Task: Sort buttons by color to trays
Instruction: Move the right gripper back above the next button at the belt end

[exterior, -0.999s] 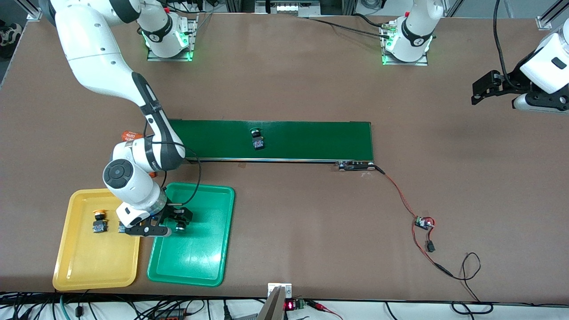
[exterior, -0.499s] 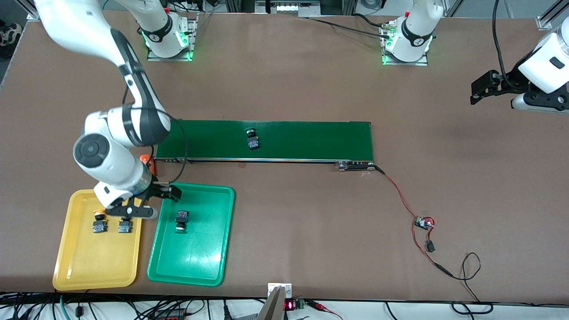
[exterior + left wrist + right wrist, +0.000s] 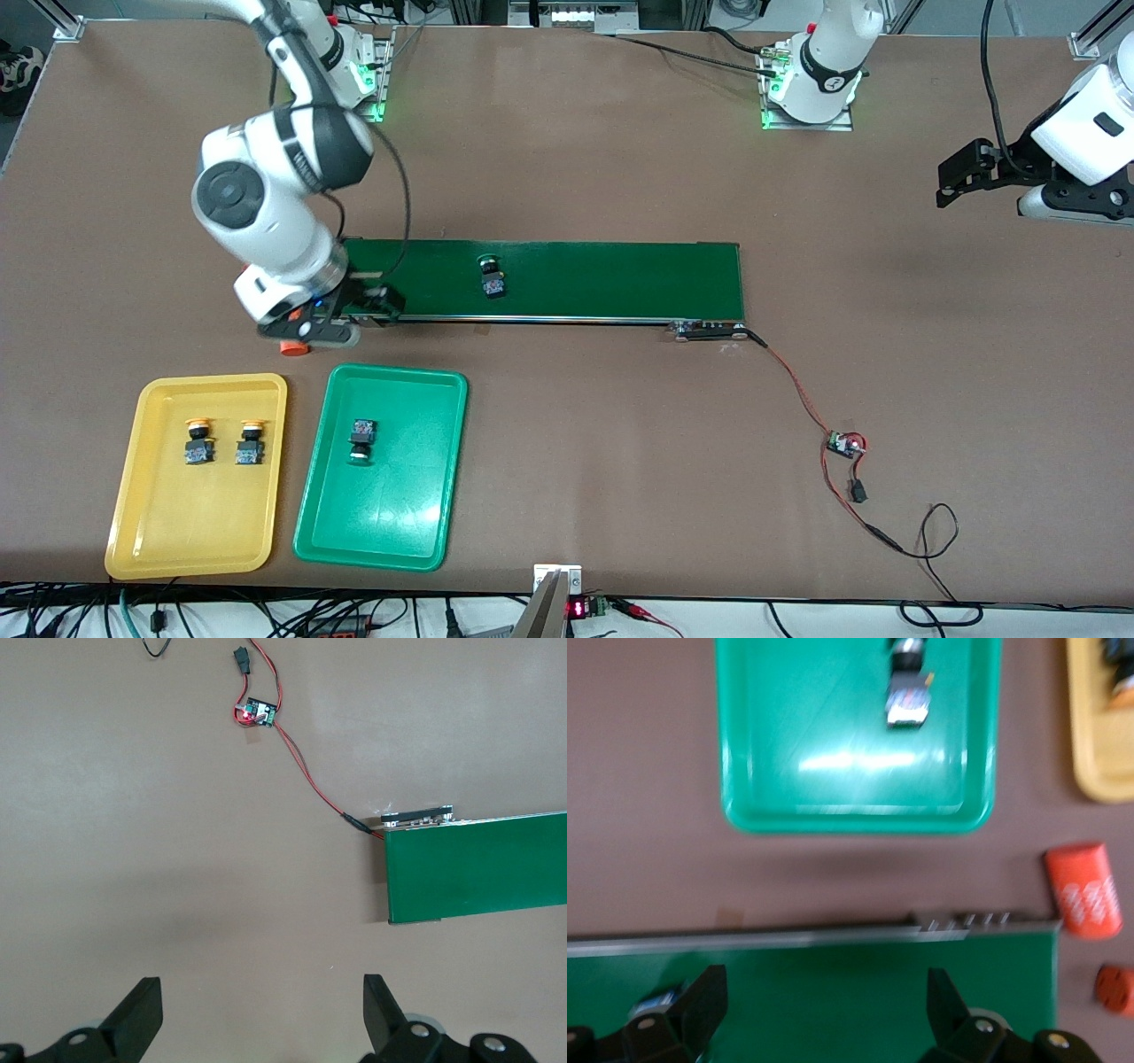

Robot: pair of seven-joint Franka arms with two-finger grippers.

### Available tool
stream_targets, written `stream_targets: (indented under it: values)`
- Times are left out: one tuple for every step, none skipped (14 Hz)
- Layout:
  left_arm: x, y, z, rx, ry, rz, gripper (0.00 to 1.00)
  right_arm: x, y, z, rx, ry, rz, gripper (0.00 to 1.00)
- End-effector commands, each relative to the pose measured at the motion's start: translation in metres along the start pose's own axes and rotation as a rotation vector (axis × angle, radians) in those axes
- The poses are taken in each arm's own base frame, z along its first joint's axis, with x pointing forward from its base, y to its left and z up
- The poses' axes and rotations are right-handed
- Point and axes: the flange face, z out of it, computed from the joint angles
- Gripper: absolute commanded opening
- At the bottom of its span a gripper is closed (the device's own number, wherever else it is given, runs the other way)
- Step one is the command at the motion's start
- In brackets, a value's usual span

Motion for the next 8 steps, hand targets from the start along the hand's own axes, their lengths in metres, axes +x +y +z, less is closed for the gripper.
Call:
stream_targets:
  values:
    - [-0.005,0.009,-0.003,0.024,-0.004,0.035,1.00,-0.039,-0.004,-0.002,-0.006,-0.008,-0.005,1.00]
    - [-0.005,0.009,-0.002,0.024,-0.004,0.035,1.00,-0.048,-0.013,0.001,-0.003,-0.009,-0.024,1.00]
    - [-0.003,0.009,-0.001,0.024,-0.006,0.036,1.00,-0.054,-0.016,0.008,-0.003,-0.011,-0.032,1.00]
    - [0.001,0.006,0.001,0.023,-0.009,0.035,1.00,-0.058,-0.015,0.015,-0.001,-0.008,-0.033,1.00]
    - [0.003,0.005,0.006,0.022,-0.019,0.032,1.00,-0.062,-0.015,0.022,0.001,-0.004,-0.029,1.00]
    - [0.004,0.003,0.006,0.020,-0.021,0.030,1.00,-0.069,-0.020,0.028,0.007,0.000,-0.033,1.00]
    - [0.004,0.003,0.007,0.020,-0.024,0.043,1.00,-0.075,-0.023,0.035,0.008,-0.004,-0.035,1.00]
    - [0.004,0.003,0.007,0.020,-0.021,0.050,1.00,-0.079,-0.024,0.039,0.009,-0.004,-0.032,1.00]
